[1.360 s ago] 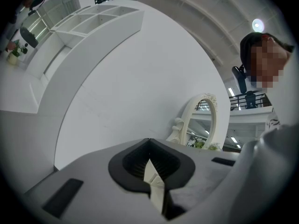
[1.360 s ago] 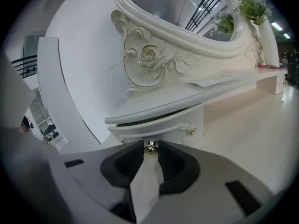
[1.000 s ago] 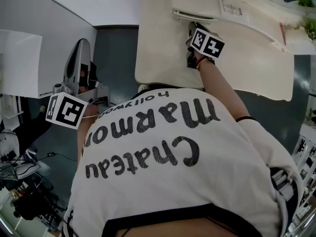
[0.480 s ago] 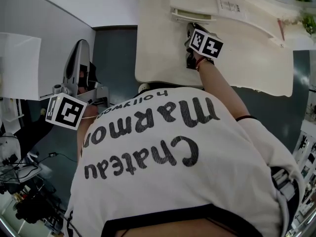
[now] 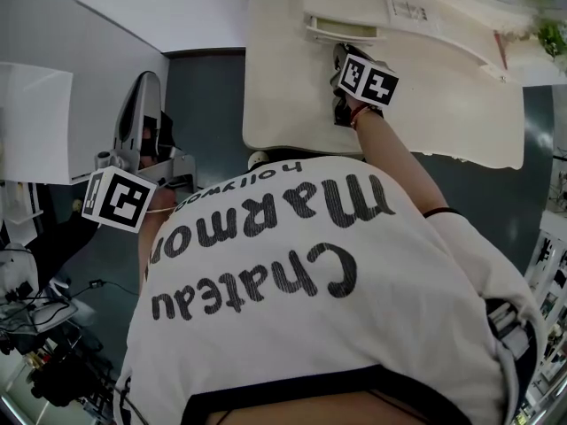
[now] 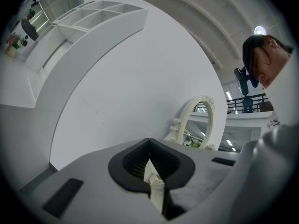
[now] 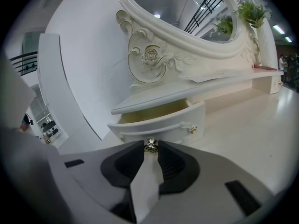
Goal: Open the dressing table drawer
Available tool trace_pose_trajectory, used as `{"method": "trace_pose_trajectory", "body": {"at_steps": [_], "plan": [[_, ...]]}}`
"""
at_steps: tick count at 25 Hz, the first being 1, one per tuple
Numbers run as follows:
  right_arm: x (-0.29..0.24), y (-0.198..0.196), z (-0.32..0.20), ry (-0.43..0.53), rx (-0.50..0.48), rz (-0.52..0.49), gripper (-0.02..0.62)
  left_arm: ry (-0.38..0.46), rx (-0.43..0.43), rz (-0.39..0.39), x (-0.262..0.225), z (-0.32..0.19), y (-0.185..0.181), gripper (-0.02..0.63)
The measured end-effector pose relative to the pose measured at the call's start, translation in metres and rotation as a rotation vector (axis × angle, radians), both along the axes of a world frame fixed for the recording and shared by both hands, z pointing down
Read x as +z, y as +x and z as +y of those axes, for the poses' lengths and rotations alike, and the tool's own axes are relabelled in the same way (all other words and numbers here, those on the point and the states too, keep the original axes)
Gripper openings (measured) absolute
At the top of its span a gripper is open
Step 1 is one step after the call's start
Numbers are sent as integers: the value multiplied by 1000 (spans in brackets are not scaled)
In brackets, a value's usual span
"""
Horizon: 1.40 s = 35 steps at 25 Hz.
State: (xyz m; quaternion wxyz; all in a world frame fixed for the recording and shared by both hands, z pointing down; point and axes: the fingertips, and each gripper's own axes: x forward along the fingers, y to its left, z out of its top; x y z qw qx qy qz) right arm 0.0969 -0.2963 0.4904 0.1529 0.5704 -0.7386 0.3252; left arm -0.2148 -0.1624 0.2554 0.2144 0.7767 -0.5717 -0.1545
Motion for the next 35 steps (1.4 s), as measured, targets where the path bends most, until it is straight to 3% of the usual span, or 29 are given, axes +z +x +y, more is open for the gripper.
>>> {"method": "trace_pose_trajectory", "body": {"at_steps": [35], "plan": [[-1, -1, 20, -2, 0, 8, 104, 4, 51, 19, 2, -5, 2, 21]]}}
